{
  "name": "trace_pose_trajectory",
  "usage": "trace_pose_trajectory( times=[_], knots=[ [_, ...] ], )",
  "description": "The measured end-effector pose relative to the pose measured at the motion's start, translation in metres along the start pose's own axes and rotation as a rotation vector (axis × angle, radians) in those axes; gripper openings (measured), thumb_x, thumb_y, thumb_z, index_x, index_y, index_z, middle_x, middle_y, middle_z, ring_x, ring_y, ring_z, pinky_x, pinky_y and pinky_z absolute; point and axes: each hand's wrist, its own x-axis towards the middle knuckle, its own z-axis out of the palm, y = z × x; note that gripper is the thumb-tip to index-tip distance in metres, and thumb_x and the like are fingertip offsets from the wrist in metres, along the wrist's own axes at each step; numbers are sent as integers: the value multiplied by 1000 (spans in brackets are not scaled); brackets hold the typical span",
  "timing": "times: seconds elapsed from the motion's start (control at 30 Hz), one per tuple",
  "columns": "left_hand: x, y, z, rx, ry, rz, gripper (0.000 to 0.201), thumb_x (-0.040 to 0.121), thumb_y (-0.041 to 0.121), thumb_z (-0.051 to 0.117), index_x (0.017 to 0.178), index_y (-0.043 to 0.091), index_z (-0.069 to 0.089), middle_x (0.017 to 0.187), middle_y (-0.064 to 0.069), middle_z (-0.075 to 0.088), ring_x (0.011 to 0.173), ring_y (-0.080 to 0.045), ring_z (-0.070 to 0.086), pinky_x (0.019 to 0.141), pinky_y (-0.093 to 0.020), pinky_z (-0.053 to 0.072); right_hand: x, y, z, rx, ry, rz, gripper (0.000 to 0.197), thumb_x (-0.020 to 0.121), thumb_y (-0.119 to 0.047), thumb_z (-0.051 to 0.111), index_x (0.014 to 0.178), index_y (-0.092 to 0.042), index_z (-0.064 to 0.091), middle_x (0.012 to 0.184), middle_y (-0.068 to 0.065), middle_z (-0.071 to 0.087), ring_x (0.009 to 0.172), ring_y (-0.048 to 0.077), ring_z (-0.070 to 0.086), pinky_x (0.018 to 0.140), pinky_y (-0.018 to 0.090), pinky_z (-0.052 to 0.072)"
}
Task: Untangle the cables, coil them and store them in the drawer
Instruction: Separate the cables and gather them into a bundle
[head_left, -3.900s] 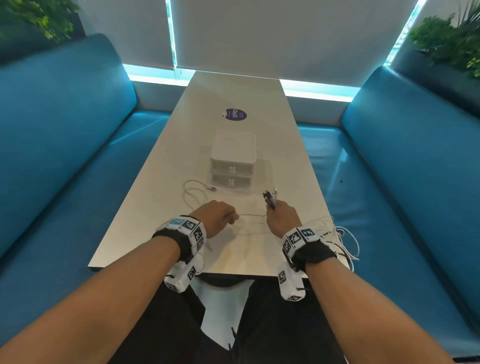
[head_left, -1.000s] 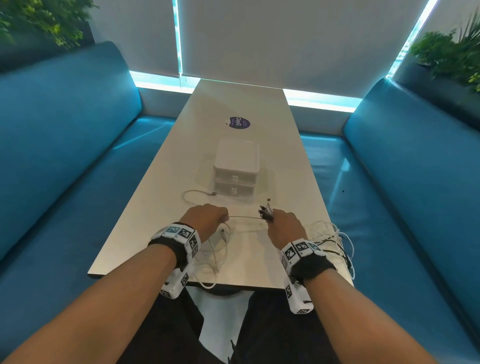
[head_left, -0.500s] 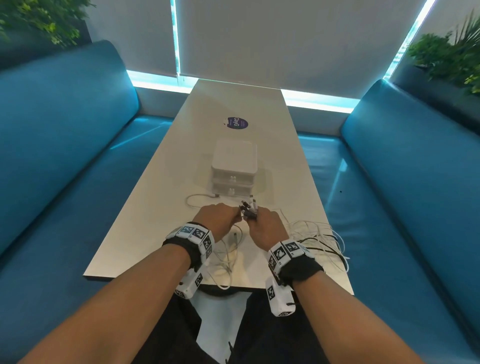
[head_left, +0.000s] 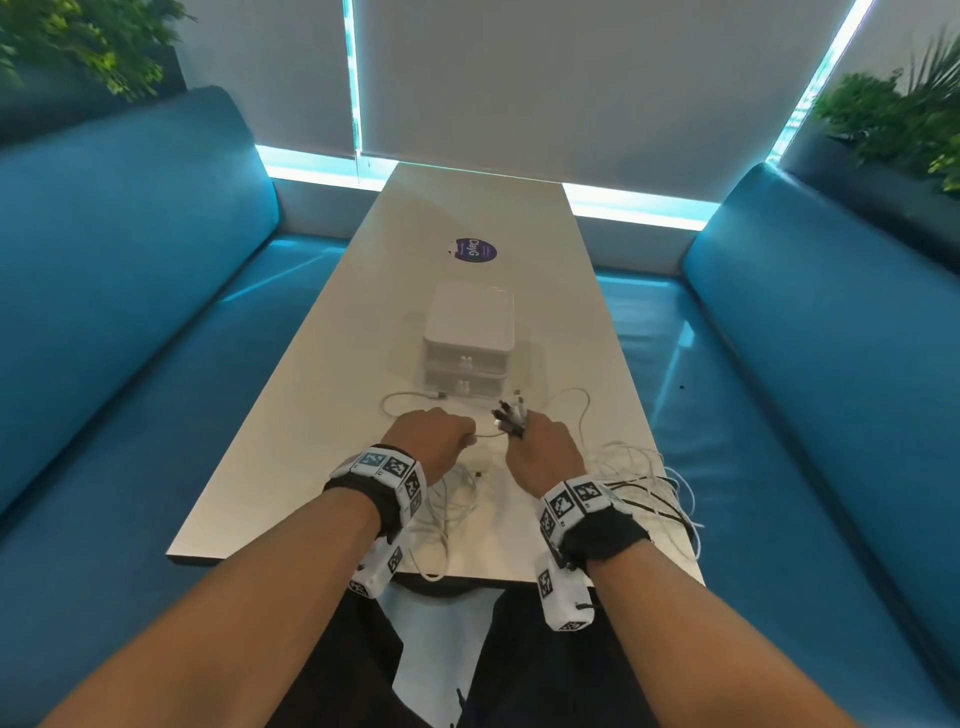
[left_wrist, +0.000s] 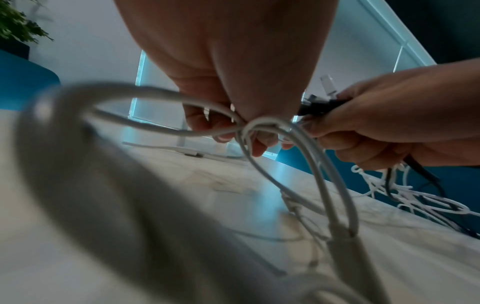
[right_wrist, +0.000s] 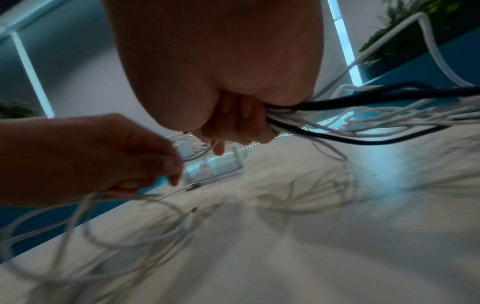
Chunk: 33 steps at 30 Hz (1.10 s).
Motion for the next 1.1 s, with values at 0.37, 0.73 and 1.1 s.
trace_pose_trajectory(
  times=[0.37, 0.73, 1.1],
  knots=[
    [-4, -11, -3, 14, -47, -2, 27, 106, 37, 35, 114, 23, 57, 99, -6, 66, 85, -27, 63, 64, -32, 40, 5, 6, 2, -4, -70, 7, 28, 94, -24, 47, 114, -15, 64, 111, 13, 67, 101, 34, 63, 83, 38, 53],
    [2, 9, -12, 32, -94, -4, 21, 104, 22, 42, 111, 18, 61, 101, -10, 66, 85, -29, 62, 65, -32, 38, -5, -1, 9, -78, -15, -12, 27, 97, -23, 43, 117, -14, 59, 111, 15, 65, 99, 36, 63, 80, 39, 50],
    [-7, -14, -8, 1, -150, -43, 22, 104, 20, 41, 113, 17, 61, 106, -10, 66, 92, -29, 64, 72, -33, 45, 9, 11, 1, 41, -23, 47, 29, 95, -23, 48, 116, -11, 63, 113, 16, 67, 103, 37, 63, 85, 40, 51]
  ],
)
